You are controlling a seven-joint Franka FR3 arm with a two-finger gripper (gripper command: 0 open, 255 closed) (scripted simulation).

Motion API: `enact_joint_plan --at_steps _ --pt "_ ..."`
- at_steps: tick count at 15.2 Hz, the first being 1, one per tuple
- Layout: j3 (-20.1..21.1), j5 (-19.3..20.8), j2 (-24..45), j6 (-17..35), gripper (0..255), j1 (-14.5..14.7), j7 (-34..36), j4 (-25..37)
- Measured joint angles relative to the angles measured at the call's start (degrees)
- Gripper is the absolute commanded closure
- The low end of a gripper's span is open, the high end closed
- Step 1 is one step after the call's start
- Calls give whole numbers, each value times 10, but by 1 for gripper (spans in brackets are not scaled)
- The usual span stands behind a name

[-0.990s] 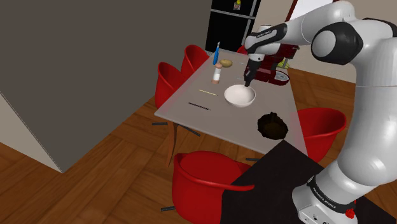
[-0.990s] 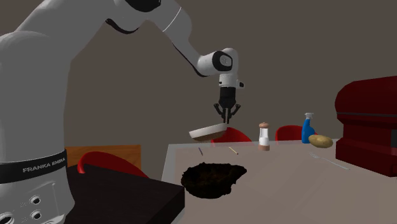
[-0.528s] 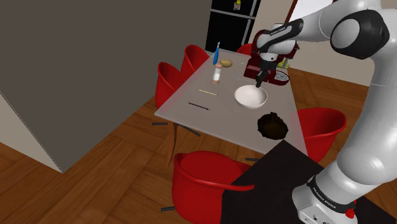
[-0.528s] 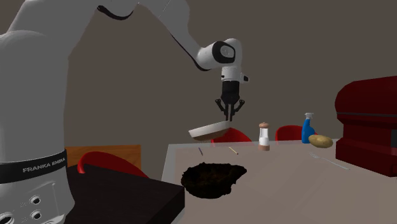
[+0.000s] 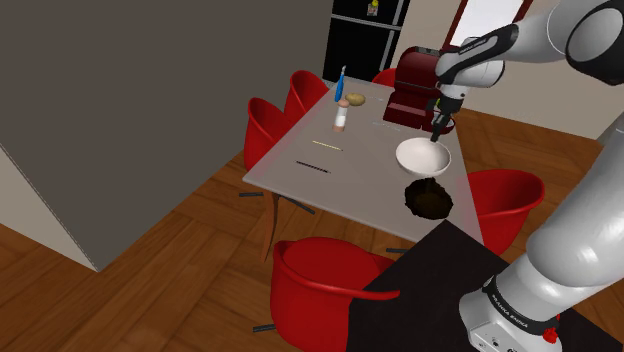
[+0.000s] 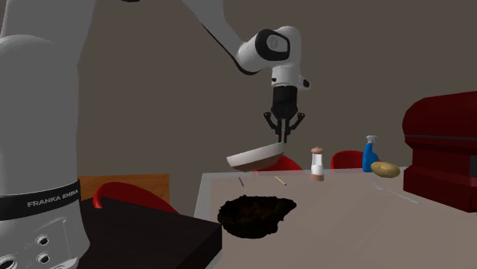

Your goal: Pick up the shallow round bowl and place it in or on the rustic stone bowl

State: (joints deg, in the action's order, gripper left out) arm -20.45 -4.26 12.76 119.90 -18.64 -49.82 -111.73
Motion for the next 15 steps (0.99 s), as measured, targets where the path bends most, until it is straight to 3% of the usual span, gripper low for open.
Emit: enact_joint_plan --at_steps 8,15 --pt "-41 29 -69 10 255 -43 -72 -73" --pt "-43 18 -48 56 255 -49 -87 -102"
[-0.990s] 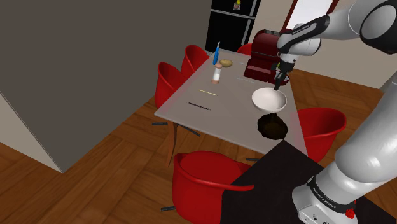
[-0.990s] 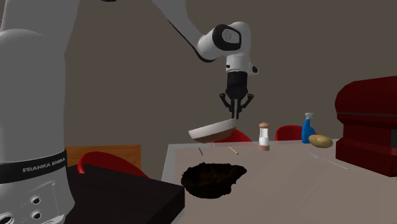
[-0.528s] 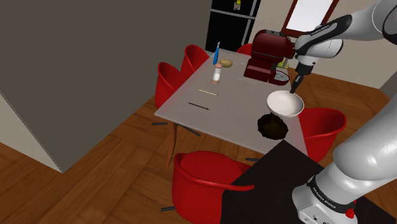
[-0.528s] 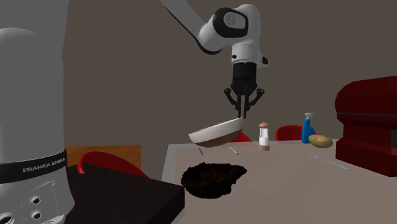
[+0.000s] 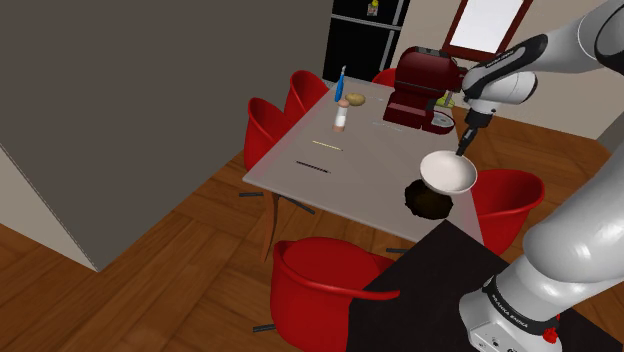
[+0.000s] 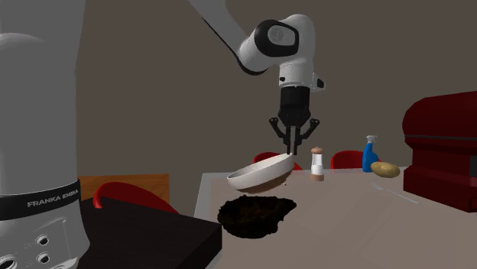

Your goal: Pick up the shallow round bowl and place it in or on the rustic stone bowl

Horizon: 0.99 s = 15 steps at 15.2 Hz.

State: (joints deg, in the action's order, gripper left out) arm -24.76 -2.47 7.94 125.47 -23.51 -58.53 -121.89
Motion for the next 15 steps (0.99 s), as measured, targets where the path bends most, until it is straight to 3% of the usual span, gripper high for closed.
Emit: enact_joint_plan --at_steps 15 --pt "12 -44 73 102 255 -11 -29 -28"
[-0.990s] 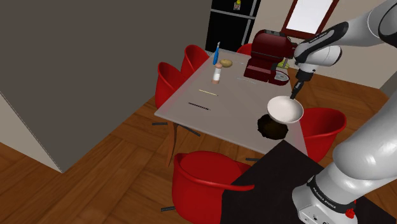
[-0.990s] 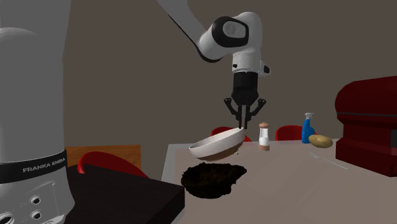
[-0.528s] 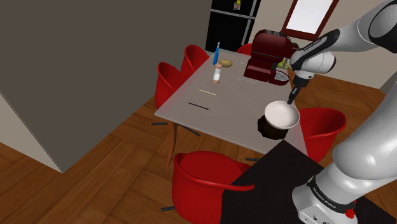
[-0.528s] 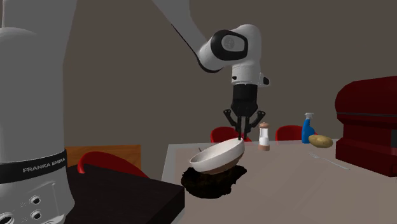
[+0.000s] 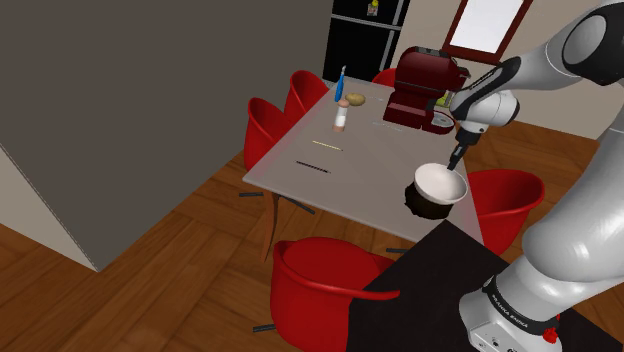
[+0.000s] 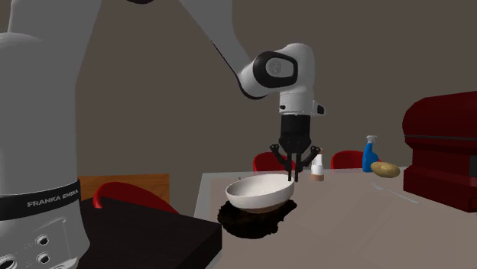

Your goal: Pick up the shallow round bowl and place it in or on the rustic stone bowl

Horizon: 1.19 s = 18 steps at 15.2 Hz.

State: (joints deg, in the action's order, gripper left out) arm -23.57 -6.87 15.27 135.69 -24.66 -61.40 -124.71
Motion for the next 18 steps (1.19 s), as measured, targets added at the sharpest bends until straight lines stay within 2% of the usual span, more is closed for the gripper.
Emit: enact_joint_plan --at_steps 6,7,13,18 --pt "0 -2 3 4 255 -1 -2 1" --pt "0 -2 3 4 0 -1 -1 1" --pt "2 -2 4 0 0 1 0 -4" --pt "-7 24 -37 -58 0 10 18 17"
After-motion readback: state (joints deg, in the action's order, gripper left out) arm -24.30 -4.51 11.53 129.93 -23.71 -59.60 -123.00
